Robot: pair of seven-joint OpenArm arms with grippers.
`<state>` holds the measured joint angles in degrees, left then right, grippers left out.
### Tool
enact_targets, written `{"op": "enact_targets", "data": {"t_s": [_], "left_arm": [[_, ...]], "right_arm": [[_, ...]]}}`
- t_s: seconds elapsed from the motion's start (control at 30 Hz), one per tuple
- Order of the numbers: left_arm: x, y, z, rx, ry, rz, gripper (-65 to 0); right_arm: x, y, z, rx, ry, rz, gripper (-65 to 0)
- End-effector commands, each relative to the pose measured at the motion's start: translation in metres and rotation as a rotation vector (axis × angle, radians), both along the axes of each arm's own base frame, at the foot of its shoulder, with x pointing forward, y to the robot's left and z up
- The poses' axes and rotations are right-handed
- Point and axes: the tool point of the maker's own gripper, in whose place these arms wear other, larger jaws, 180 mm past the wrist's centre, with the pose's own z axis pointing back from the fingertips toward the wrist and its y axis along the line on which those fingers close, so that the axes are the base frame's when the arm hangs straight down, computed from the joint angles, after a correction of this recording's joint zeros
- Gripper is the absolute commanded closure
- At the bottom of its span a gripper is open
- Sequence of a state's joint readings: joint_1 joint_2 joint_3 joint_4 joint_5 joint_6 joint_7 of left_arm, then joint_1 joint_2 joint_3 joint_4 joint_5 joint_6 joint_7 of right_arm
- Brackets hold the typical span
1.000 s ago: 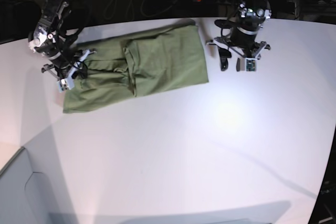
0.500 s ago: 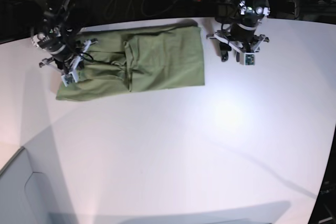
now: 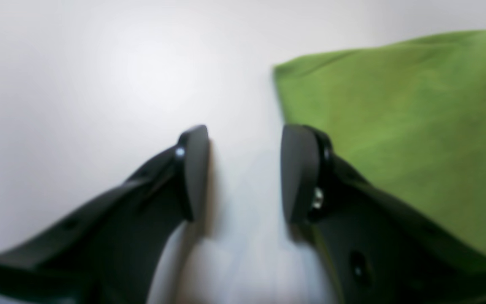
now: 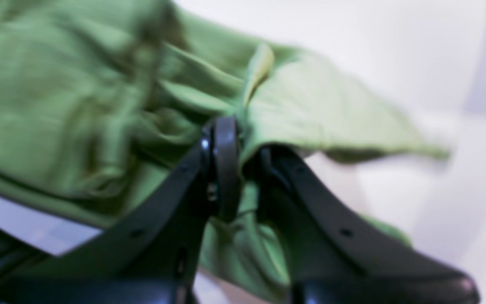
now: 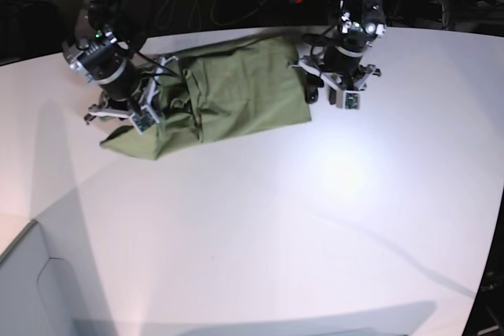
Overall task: Fold the T-shirt properly
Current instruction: 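Grasp the strip end with the right gripper and fold it toward the left gripper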
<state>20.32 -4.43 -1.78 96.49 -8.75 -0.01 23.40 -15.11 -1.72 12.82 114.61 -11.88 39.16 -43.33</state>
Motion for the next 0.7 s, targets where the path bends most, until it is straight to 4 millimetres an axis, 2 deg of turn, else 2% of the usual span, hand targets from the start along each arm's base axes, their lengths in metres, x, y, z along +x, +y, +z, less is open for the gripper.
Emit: {"op": "enact_targets", "data": {"t_s": [0.0,0.17,0.3,0.6,0.67], "left_arm": [[0.002,-0.002,0.002,-0.004,-0.006,-0.003,-26.9],[0.003,-0.005,0.003,-0.009,-0.008,-0.011,-26.9],[0.002,-0.006,0.002,-0.009,-0.002,-0.012,-26.9],[0.002,-0.002,0.003,-0.002,-0.002,-0.002,-26.9],[0.002,-0.001,0.004,-0.002,-0.005,-0.001,-26.9]], "right_arm": [[0.002,0.018,0.015,0.032,-0.054,0.062,-0.1],[-0.006,0.081,0.029,0.081,-0.089,0.266,-0.1],[-0.014,0.121,0.034,0.123,-0.096,0.384,-0.1],[-0.035,0.184,0.019,0.193,-0.042,0.58,-0.1],[-0.04,0.196,0.005,0.214,-0.003,0.617,-0.1]]}}
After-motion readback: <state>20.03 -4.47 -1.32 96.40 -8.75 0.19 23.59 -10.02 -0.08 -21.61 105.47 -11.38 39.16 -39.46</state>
